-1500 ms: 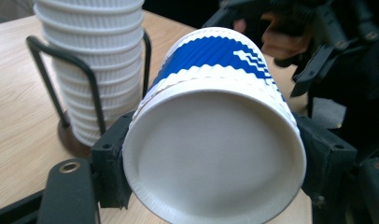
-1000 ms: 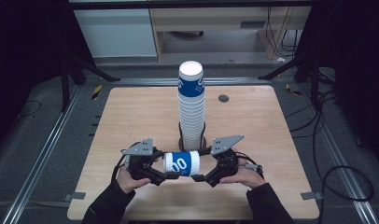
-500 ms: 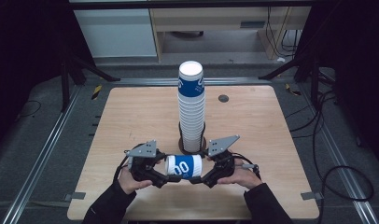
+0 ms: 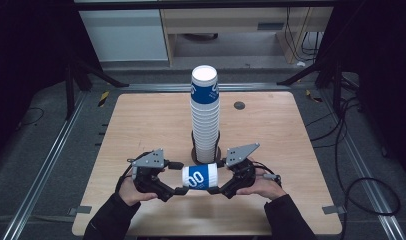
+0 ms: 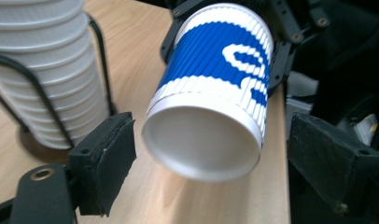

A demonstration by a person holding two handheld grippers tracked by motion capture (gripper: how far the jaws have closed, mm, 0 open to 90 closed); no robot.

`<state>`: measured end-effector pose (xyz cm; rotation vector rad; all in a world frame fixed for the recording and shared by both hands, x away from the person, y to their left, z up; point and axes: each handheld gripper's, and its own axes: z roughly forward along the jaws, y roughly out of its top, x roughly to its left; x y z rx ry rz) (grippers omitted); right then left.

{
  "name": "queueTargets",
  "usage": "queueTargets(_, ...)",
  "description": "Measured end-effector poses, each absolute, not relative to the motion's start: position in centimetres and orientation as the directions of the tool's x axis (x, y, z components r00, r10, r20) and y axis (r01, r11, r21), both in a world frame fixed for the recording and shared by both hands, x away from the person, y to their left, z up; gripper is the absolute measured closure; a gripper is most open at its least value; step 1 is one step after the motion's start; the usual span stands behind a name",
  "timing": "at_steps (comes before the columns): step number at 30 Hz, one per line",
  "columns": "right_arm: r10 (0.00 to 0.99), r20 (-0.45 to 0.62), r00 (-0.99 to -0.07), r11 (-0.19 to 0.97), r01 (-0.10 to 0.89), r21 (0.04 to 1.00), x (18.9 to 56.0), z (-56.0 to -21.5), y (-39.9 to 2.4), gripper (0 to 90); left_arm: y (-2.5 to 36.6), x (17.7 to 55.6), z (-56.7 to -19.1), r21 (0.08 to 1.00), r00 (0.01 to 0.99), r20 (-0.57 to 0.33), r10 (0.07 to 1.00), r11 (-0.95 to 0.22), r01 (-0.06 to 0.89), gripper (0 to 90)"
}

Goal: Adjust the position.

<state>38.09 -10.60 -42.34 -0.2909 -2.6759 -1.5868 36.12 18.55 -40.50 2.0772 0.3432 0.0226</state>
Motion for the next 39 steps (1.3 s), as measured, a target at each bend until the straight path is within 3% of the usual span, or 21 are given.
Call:
queueTargets(16,0.092,0.019,-0.996,0.647,0.074,0.759,38.5,-41.7,-7.0,15.5,16.9,36.1,-42.2,0.714,0.971,-0.033,0.238,-0.674,0.189,12.7)
queueTargets(22,0.072,0.023,-0.997,0.655,0.065,0.753,38.3,-41.7,-6.5,15.3,16.7,36.2,-42.5,0.702,0.973,-0.039,0.228,-0.687,0.189,18.2)
queueTargets(25,0.074,0.026,-0.997,0.659,0.069,0.749,38.3,-41.8,-6.4,15.1,16.8,36.2,-42.6,0.7,0.974,-0.045,0.222,-0.689,0.19,26.2)
queueTargets(33,0.075,0.03,-0.997,0.66,0.072,0.748,38.4,-42.0,-6.4,12.4,16.8,36.3,-42.8,0.7,0.975,-0.041,0.217,-0.69,0.183,27.1)
queueTargets(39,0.119,0.044,-0.992,0.588,0.106,0.802,38.5,-41.0,-7.5,8.3,17.3,36.6,-42.9,0.707,0.971,-0.045,0.235,-0.679,0.197,27.2)
